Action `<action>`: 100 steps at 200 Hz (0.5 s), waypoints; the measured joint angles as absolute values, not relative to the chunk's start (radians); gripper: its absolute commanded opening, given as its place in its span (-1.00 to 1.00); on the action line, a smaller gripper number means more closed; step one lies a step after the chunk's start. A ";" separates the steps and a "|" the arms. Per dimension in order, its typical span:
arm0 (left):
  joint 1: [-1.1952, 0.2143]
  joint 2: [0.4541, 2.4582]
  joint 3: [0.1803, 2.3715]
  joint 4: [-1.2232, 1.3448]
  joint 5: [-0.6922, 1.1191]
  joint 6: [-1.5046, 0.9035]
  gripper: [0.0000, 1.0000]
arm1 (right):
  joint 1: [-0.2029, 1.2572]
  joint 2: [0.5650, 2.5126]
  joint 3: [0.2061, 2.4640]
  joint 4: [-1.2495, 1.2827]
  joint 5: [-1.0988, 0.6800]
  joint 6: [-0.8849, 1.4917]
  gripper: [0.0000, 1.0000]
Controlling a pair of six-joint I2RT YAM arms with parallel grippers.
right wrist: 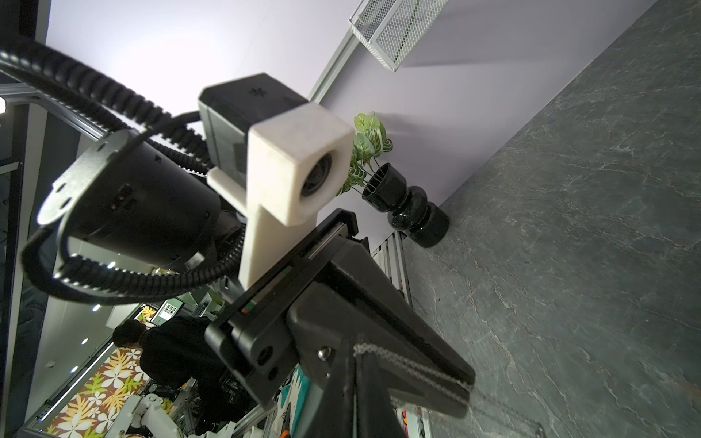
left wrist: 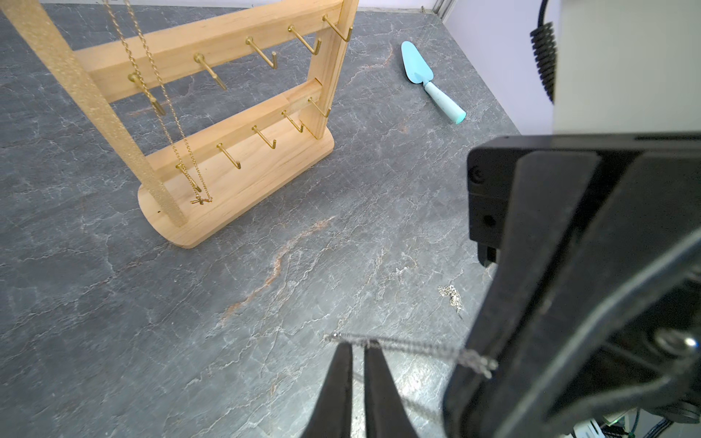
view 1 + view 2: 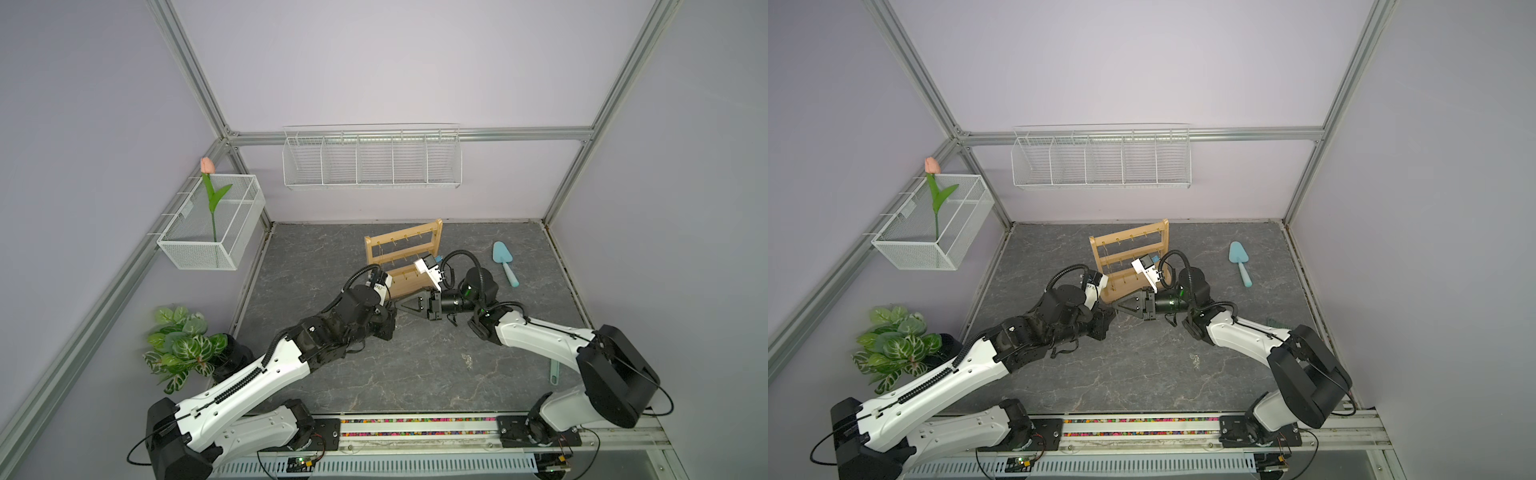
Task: Hang the necklace on the jewelry display stand
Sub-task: Pick up the necklace from the center of the board.
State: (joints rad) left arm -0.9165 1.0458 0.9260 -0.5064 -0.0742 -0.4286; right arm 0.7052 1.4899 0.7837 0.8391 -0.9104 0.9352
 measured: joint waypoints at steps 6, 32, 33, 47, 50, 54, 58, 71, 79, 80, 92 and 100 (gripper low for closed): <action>-0.916 1.046 0.926 -0.506 -0.074 -0.429 -0.75 | 0.709 1.491 0.784 0.840 -0.910 0.935 -0.87; -0.916 1.046 0.926 -0.506 -0.078 -0.429 -0.75 | 0.716 1.501 0.784 0.852 -0.910 0.939 -0.87; -0.916 1.046 0.926 -0.506 -0.079 -0.429 -0.75 | 0.716 1.501 0.784 0.853 -0.910 0.939 -0.87; -0.916 1.046 0.926 -0.506 -0.082 -0.429 -0.75 | 0.716 1.505 0.784 0.858 -0.910 0.942 -0.87; -0.916 1.046 0.926 -0.506 -0.083 -0.429 -0.74 | 0.716 1.506 0.784 0.859 -0.910 0.942 -0.87; -0.916 1.046 0.926 -0.506 -0.085 -0.429 -0.74 | 0.716 1.506 0.784 0.859 -0.910 0.942 -0.87; -0.916 1.046 0.926 -0.506 -0.086 -0.429 -0.73 | 0.716 1.506 0.784 0.860 -0.910 0.943 -0.87; -0.916 1.045 0.926 -0.506 -0.091 -0.429 -0.68 | 0.716 1.506 0.784 0.862 -0.910 0.943 -0.87; -0.916 1.045 0.925 -0.506 -0.093 -0.430 -0.68 | 0.716 1.506 0.784 0.863 -0.910 0.943 -0.87; -0.916 1.045 0.925 -0.506 -0.093 -0.429 -0.68 | 0.716 1.506 0.784 0.864 -0.910 0.944 -0.87; -0.916 1.045 0.922 -0.504 -0.097 -0.429 -0.67 | 0.716 1.508 0.784 0.868 -0.910 0.947 -0.87; -0.916 1.044 0.918 -0.500 -0.100 -0.429 -0.66 | 0.716 1.510 0.784 0.871 -0.910 0.950 -0.87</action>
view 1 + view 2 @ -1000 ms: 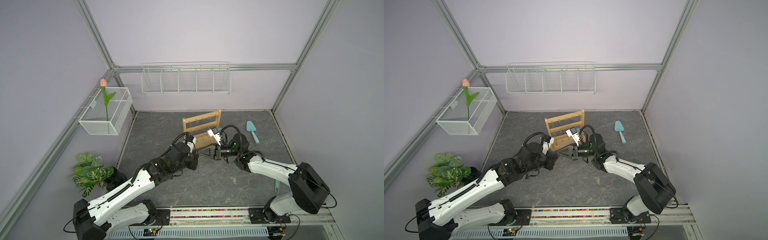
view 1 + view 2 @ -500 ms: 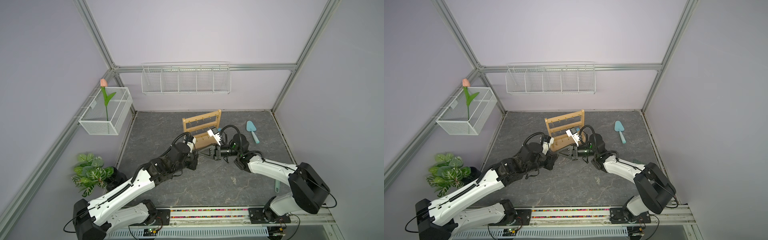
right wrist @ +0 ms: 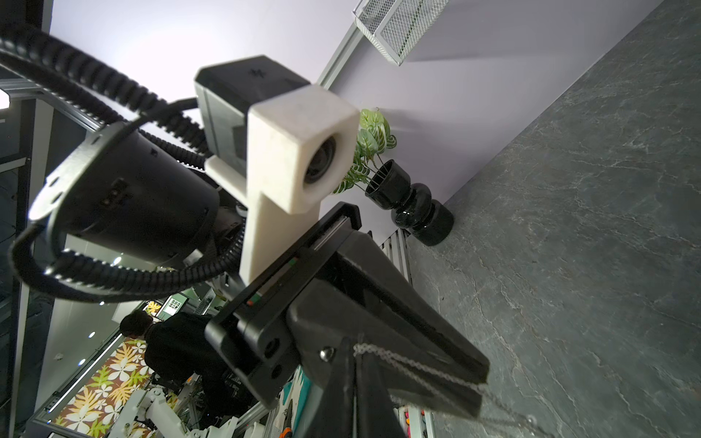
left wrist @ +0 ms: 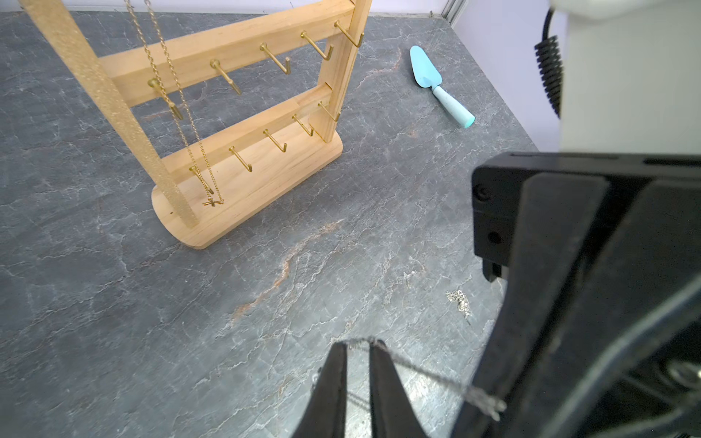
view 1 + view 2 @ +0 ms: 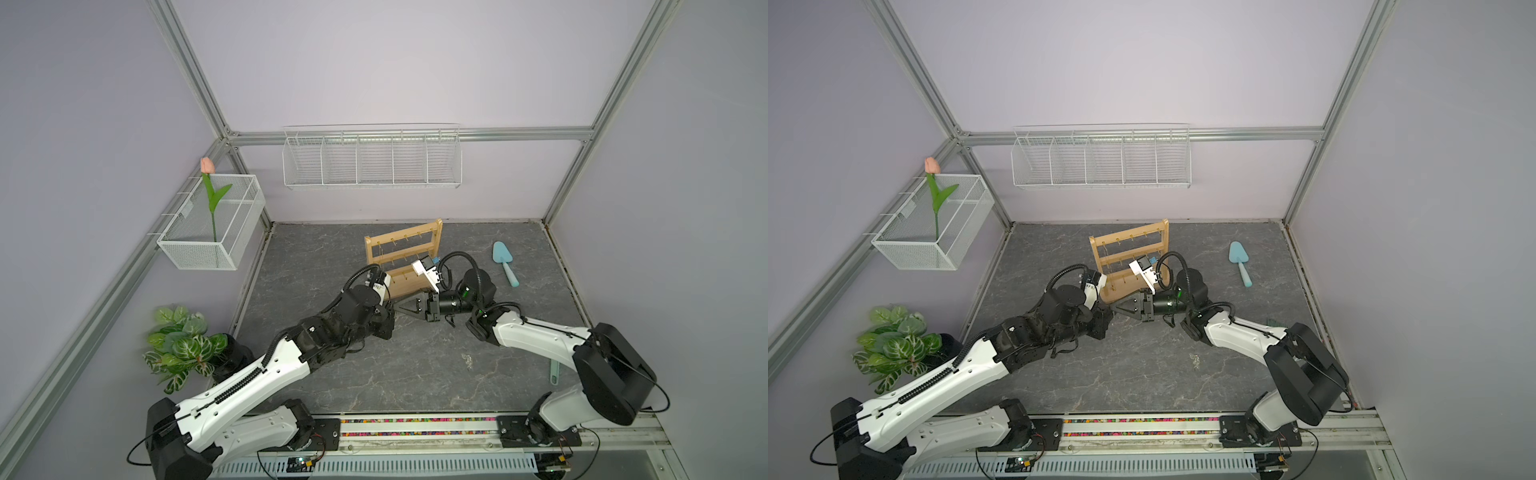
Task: Hang the necklace on the jewelry display stand
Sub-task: Pick up the necklace from the center of the board.
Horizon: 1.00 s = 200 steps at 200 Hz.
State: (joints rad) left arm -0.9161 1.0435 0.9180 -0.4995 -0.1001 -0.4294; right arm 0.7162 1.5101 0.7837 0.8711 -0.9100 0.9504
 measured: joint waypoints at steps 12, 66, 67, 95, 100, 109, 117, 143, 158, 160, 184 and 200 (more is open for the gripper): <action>-0.916 1.040 0.911 -0.494 -0.104 -0.430 -0.63 | 0.716 1.514 0.784 0.877 -0.910 0.957 -0.87; -0.916 0.997 0.856 -0.429 -0.108 -0.429 -0.58 | 0.719 1.521 0.784 0.897 -0.910 0.977 -0.87; -0.916 0.997 0.855 -0.428 -0.108 -0.429 -0.58 | 0.719 1.521 0.784 0.897 -0.910 0.977 -0.87; -0.916 0.990 0.844 -0.405 -0.109 -0.429 -0.57 | 0.720 1.525 0.784 0.912 -0.910 0.988 -0.87; -0.916 0.991 0.844 -0.403 -0.112 -0.429 -0.56 | 0.720 1.525 0.785 0.914 -0.910 0.990 -0.87; -0.916 0.990 0.843 -0.400 -0.116 -0.429 -0.54 | 0.720 1.527 0.787 0.918 -0.910 0.993 -0.87; -0.916 0.990 0.842 -0.395 -0.121 -0.429 -0.53 | 0.720 1.529 0.789 0.920 -0.910 0.996 -0.87; -0.914 0.989 0.826 -0.378 -0.131 -0.429 -0.50 | 0.720 1.538 0.796 0.925 -0.910 0.999 -0.87; -0.915 0.989 0.820 -0.372 -0.130 -0.429 -0.47 | 0.720 1.540 0.799 0.926 -0.908 0.999 -0.87; -0.915 0.989 0.820 -0.371 -0.130 -0.429 -0.46 | 0.720 1.540 0.800 0.926 -0.907 0.999 -0.87; -0.916 0.989 0.818 -0.356 -0.122 -0.429 -0.44 | 0.721 1.541 0.807 0.926 -0.906 1.000 -0.87; -0.916 0.989 0.815 -0.349 -0.123 -0.429 -0.44 | 0.721 1.543 0.810 0.928 -0.905 1.002 -0.87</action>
